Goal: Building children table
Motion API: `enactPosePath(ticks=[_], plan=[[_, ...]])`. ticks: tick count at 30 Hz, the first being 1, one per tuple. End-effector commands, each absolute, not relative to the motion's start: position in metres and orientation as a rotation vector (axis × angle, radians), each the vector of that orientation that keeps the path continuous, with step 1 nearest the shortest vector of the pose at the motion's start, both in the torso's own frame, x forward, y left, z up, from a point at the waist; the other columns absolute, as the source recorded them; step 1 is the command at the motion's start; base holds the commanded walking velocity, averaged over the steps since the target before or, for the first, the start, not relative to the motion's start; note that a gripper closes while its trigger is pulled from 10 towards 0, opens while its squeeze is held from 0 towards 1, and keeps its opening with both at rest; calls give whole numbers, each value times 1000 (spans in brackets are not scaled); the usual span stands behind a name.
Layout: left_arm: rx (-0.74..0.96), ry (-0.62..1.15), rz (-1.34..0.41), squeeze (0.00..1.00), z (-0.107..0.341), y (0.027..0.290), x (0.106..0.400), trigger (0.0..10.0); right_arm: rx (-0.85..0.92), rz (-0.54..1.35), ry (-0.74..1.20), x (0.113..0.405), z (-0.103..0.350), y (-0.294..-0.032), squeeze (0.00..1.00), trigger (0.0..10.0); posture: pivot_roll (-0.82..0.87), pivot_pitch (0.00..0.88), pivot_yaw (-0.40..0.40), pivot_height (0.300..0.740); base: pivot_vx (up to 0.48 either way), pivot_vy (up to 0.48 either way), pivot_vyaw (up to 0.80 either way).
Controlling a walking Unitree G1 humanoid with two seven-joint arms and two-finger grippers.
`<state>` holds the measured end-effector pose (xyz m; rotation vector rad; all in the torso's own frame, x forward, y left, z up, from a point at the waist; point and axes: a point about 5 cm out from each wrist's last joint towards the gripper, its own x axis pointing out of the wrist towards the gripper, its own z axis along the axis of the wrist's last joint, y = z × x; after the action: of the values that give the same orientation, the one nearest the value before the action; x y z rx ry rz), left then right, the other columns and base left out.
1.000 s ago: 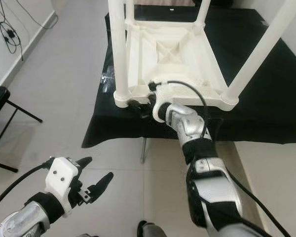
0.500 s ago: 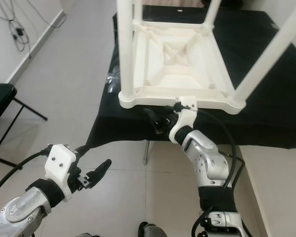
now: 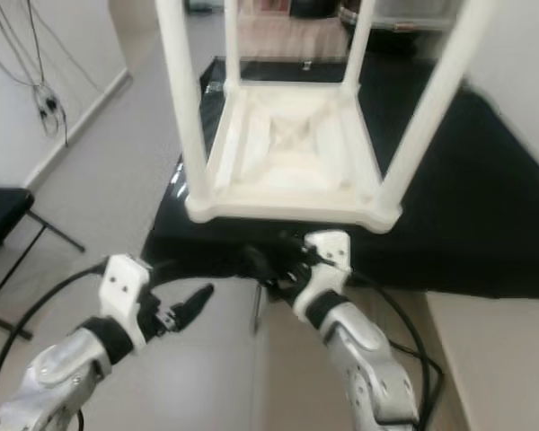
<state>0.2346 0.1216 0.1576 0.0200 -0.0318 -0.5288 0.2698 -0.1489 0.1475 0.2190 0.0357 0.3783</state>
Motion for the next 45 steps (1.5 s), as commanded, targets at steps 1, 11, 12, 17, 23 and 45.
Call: enactPosePath(ticks=[1,11,12,17,23,45], plan=[[-4,-8,-500,0,151,126,238,10000,212,368,37,272,146,-146,0,10000,-60,36,-17,740,0,-472,0],[-38,-13,-485,0,149,126,250,10000,110,388,19,279,148,-140,0,10000,-62,10,-18,740,0,-330,0],[-30,-18,-477,0,149,127,251,10000,101,380,18,280,147,-140,0,10000,-64,5,-17,740,0,0,0],[-13,-29,-381,0,148,135,253,10000,50,349,17,283,145,-140,0,10000,-65,0,-15,740,0,0,0],[-14,-3,-310,0,144,142,253,10000,41,348,30,284,142,-140,0,10000,-58,0,-17,740,0,160,0],[15,-36,-268,0,149,146,260,10000,33,314,21,288,140,-140,0,10000,-58,0,-7,740,0,284,0]])
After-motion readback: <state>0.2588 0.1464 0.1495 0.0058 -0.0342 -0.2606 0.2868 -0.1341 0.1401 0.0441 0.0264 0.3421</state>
